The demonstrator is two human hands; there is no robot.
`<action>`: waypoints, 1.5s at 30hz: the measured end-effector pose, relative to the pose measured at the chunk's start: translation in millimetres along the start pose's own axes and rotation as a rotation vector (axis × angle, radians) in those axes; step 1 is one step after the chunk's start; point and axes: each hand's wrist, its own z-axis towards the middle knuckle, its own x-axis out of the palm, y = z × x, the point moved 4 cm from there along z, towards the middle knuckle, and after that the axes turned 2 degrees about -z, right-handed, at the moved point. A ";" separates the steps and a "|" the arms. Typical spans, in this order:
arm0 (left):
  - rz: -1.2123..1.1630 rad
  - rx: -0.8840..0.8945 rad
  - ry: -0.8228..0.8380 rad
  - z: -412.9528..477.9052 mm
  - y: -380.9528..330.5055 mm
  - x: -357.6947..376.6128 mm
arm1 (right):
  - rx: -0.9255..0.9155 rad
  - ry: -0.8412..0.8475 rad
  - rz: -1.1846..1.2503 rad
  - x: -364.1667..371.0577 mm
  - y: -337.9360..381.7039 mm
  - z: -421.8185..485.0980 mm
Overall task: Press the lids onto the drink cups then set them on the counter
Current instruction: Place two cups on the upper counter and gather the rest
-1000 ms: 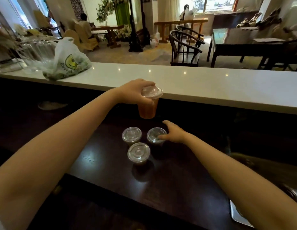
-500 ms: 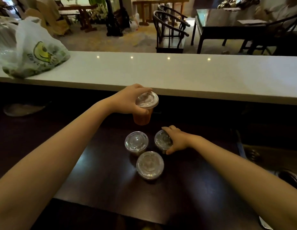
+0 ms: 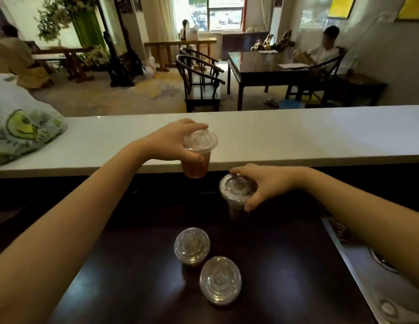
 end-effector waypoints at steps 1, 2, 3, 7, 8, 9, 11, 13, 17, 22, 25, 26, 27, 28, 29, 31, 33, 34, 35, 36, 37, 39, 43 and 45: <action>-0.008 -0.002 -0.001 5.3 -0.8 -7.3 | -0.007 -0.013 0.015 -16.4 5.2 -4.8; -0.019 0.000 -0.002 10.7 -1.4 -14.4 | -0.001 -0.015 0.045 -32.1 7.9 -8.1; -0.029 0.004 -0.007 16.0 -2.4 -21.2 | 0.013 -0.013 0.087 -47.4 9.2 -10.0; -0.034 0.025 -0.051 37.9 -4.4 -42.7 | 0.072 -0.042 0.249 -103.7 8.4 -7.4; -0.033 0.021 -0.057 43.8 -4.3 -45.7 | 0.082 -0.061 0.278 -115.6 8.3 -5.9; -0.032 0.017 -0.063 50.1 -3.8 -47.5 | 0.090 -0.089 0.297 -126.0 7.3 -3.5; -0.025 0.014 -0.087 62.8 -2.7 -49.5 | 0.102 -0.161 0.309 -143.0 3.3 3.8; -0.022 0.001 -0.121 75.5 0.8 -49.1 | 0.126 -0.221 0.297 -153.1 -2.6 14.4; -0.021 -0.060 -0.158 101.6 14.4 -36.5 | 0.189 -0.271 0.300 -159.5 -23.3 40.2; -0.049 -0.120 -0.173 124.0 31.0 -14.8 | 0.259 -0.295 0.310 -153.3 -51.6 65.4; -0.044 -0.145 -0.161 128.8 36.6 -1.5 | 0.285 -0.293 0.312 -147.3 -63.5 74.0; -0.040 -0.151 -0.156 129.5 37.9 1.9 | 0.289 -0.289 0.317 -145.7 -66.9 76.1; -0.040 -0.157 -0.152 130.3 39.1 4.9 | 0.296 -0.280 0.325 -144.1 -69.7 77.6; -0.041 -0.161 -0.149 130.9 40.0 7.4 | 0.300 -0.271 0.333 -142.7 -71.7 78.9; -0.039 -0.164 -0.145 131.4 40.6 9.3 | 0.307 -0.263 0.337 -141.0 -72.6 79.3; -0.034 -0.168 -0.140 132.5 40.9 12.9 | 0.318 -0.267 0.344 -138.2 -75.3 80.2; -0.035 -0.178 -0.145 133.8 41.1 15.8 | 0.315 -0.287 0.348 -135.7 -78.7 82.9; -0.036 -0.182 -0.150 134.5 41.4 16.7 | 0.308 -0.295 0.345 -134.8 -79.0 84.5; -0.037 -0.185 -0.150 135.4 41.8 17.7 | 0.303 -0.296 0.338 -133.9 -78.2 85.7; -0.034 -0.188 -0.146 136.4 41.8 18.3 | 0.300 -0.293 0.335 -133.4 -77.7 87.3; -0.026 -0.192 -0.136 137.1 41.9 18.8 | 0.300 -0.289 0.336 -132.6 -76.5 88.8; 0.000 -0.202 -0.110 138.1 41.0 18.7 | 0.301 -0.287 0.344 -131.5 -74.9 91.3; 0.068 -0.228 -0.069 137.7 38.2 16.8 | 0.310 -0.280 0.312 -129.2 -73.7 95.9; 0.119 -0.247 -0.028 136.7 36.1 16.4 | 0.318 -0.259 0.292 -128.4 -72.5 94.5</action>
